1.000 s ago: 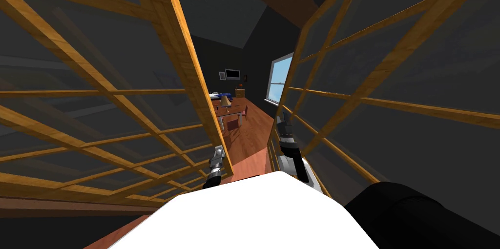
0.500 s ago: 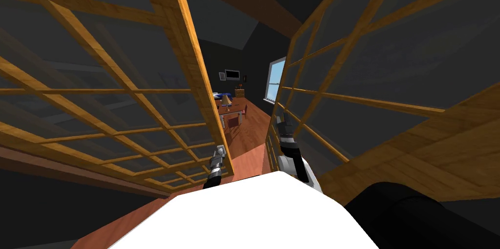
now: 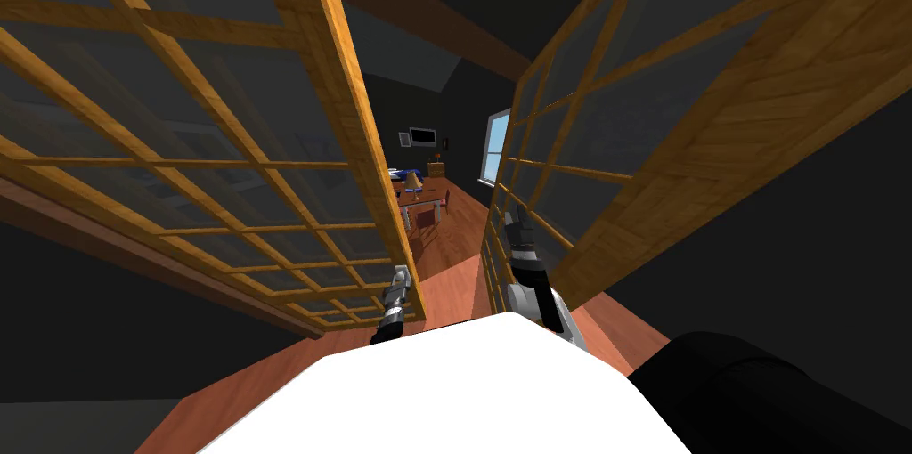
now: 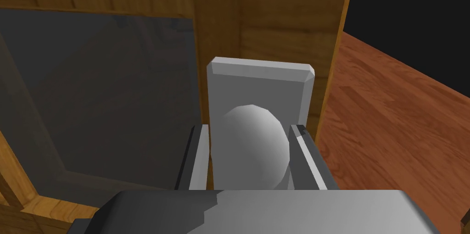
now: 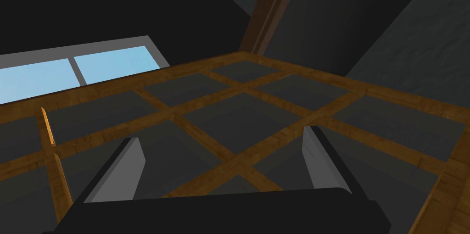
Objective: Pull the door open
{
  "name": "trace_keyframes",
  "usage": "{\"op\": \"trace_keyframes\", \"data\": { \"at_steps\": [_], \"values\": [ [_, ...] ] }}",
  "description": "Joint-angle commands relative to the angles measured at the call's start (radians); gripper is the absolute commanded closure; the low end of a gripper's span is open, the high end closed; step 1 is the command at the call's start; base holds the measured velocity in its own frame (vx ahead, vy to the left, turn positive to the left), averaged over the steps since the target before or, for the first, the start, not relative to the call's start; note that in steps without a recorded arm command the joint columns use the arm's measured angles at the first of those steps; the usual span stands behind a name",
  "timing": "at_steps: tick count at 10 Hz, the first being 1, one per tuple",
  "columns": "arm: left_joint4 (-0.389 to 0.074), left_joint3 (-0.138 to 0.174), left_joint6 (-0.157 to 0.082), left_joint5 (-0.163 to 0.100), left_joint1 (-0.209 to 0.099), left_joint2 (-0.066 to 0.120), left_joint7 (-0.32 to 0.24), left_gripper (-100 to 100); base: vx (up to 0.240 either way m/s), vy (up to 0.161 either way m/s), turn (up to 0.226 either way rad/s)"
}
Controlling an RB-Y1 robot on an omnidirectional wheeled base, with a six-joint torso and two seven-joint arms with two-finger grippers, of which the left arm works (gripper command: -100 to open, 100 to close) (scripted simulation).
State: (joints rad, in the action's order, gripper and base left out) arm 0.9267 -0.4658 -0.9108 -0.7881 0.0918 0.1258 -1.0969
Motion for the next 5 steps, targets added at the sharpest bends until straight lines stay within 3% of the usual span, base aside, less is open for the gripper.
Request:
{"op": "trace_keyframes", "data": {
  "at_steps": [1, 5],
  "values": [
    [0.006, 0.011, -0.01, -0.003, -0.005, 0.011, -0.001, 100, -0.209, 0.022, -0.001],
    [0.006, 0.001, -0.014, -0.001, -0.009, 0.016, -0.013, 100, -0.196, 0.019, -0.005]
  ]
}}
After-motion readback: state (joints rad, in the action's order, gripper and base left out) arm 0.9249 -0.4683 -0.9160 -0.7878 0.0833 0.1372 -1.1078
